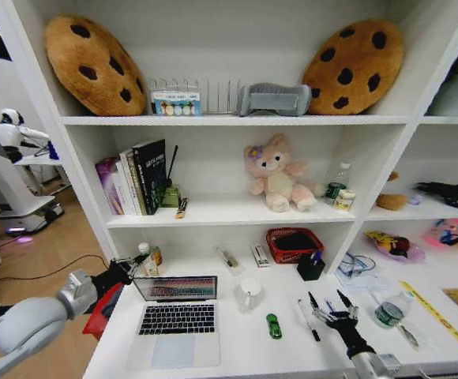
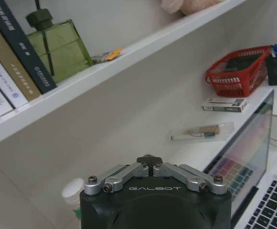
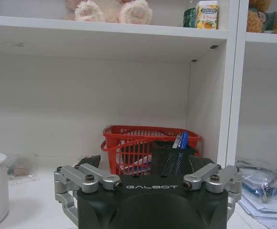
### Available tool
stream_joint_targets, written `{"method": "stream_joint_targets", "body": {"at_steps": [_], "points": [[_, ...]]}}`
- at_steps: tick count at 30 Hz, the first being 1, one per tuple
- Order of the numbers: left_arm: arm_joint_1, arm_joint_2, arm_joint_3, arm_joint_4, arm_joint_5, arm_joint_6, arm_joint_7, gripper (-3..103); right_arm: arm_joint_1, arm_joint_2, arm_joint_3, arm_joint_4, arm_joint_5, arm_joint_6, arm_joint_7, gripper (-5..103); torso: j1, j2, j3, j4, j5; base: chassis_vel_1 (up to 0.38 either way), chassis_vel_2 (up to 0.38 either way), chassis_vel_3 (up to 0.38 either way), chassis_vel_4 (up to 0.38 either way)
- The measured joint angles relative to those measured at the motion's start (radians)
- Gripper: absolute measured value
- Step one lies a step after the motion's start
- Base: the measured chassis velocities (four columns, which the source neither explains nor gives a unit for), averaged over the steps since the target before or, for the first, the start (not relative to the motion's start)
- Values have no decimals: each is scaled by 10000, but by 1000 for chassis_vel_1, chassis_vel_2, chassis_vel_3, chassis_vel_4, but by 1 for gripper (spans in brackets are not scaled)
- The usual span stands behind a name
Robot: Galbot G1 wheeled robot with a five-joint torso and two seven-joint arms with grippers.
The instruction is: Organize the objects on the table.
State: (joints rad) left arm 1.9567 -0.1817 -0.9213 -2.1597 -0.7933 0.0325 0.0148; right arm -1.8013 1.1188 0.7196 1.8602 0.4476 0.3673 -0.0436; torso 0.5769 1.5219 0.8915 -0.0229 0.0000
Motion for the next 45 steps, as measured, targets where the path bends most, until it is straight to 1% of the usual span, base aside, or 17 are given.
{"method": "stream_joint_targets", "body": {"at_steps": [5,9,11,12,15,18,23,28,33,35,36,37,40,41,42,43,45], "points": [[221,144,26,-167,263,-123,-11,0,-44,105,29,7,-10,29,62,100,0,0,0,-1,0,0,0,0,0],[584,-237,-254,-339,522,-316,-74,0,-48,34,95,26,47,32,107,100,-1,0,0,-1,-1,0,0,0,0],[1234,-840,-460,-470,1038,-508,-81,0,70,-112,58,22,81,-2,154,100,-1,0,0,1,-1,0,0,0,0],[1234,-840,-460,-470,1038,-508,-81,0,70,-112,58,22,81,-2,154,100,-1,0,0,1,-1,0,0,0,0],[1841,-1265,-365,-632,1778,-702,-72,0,173,-156,-33,89,82,-115,216,100,-1,1,-3,3,4,0,0,0,0],[2190,-1328,-305,-650,2123,-702,-2,0,132,-174,-33,109,83,-121,236,100,-1,0,-2,0,-8,0,0,0,0],[2564,-1310,-403,-929,2223,-699,-7,0,22,-161,16,109,112,-64,267,100,-1,0,-2,-2,2,0,0,0,0],[3269,-1607,-393,-1221,2743,-738,-71,0,-86,-53,51,94,124,17,290,100,-1,0,-2,-4,1,0,0,0,0],[4512,-2588,-111,-993,4109,-1238,144,0,-52,-64,62,90,151,32,357,100,-2,0,-2,1,1,0,0,0,0],[4621,-2867,110,-851,4438,-1354,195,0,-21,-70,57,78,152,31,372,100,-2,0,-2,4,1,0,0,0,0],[4555,-3303,499,-663,4854,-1460,250,0,6,-69,29,71,150,20,384,100,-2,0,-2,3,1,0,0,0,0],[4555,-3303,499,-663,4854,-1460,250,0,6,-69,29,71,150,20,384,100,-2,0,-2,3,1,0,0,0,0],[3733,-4341,1255,-489,5140,-1520,276,0,-1,-52,-34,55,107,6,389,100,-2,1,-2,0,-1,0,0,0,0],[3733,-4341,1255,-489,5140,-1520,276,0,-1,-52,-34,55,107,6,389,100,-2,1,-2,0,-1,0,0,0,0],[3309,-4910,1449,-502,4991,-1521,214,0,-29,-50,-53,48,87,8,389,100,-2,0,-2,-1,-1,0,0,0,0],[3309,-4910,1449,-502,4991,-1521,214,0,-29,-50,-53,48,87,8,389,100,-2,0,-2,-1,-1,0,0,0,0],[2950,-5659,1396,-648,4708,-1556,140,0,-73,-58,-54,48,86,20,387,100,-2,0,-1,-2,0,0,0,0,0]]}}
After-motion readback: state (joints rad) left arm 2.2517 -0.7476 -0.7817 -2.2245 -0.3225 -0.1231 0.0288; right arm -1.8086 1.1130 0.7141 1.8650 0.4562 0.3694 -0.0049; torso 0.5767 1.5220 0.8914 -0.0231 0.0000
